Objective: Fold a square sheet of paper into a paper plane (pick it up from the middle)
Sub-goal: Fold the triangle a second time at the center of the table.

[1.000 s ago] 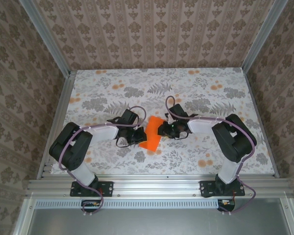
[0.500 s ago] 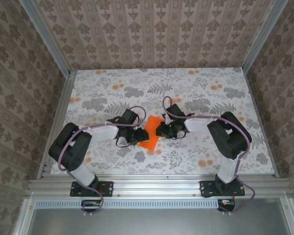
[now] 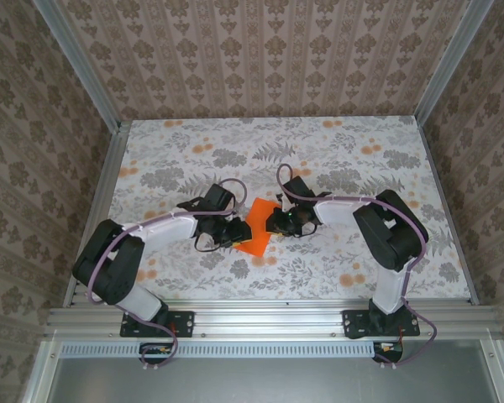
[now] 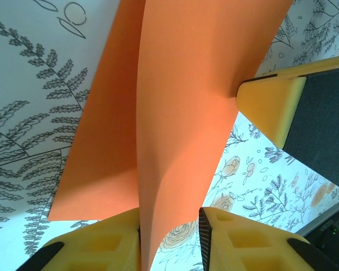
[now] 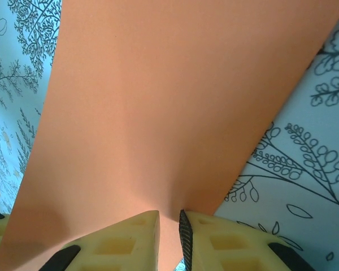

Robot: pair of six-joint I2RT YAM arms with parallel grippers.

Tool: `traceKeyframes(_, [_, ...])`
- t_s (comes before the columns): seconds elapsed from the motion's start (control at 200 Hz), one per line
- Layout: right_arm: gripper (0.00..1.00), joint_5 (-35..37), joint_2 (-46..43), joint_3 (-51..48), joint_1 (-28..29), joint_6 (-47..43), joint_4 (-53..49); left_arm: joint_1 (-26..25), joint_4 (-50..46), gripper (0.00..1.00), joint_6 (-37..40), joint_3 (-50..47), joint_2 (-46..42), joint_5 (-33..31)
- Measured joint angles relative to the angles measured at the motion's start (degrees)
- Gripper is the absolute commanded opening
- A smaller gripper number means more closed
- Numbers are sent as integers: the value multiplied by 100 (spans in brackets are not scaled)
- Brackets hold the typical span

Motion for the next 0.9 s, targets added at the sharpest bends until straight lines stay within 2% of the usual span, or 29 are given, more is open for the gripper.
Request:
traceKeyframes(0.43, [22, -4, 22, 24, 0, 0, -9, -44, 1134, 47, -387, 61, 485, 568])
traceKeyframes(0.545, [24, -26, 22, 24, 0, 0, 4, -44, 1338, 48, -487, 63, 621, 610])
traceKeyframes(0.68, [24, -55, 20, 24, -2, 0, 17, -44, 1491, 42, -562, 63, 651, 605])
traceKeyframes(0.9, [22, -131, -17, -39, -59, 0, 107, -44, 1615, 22, -649, 63, 673, 520])
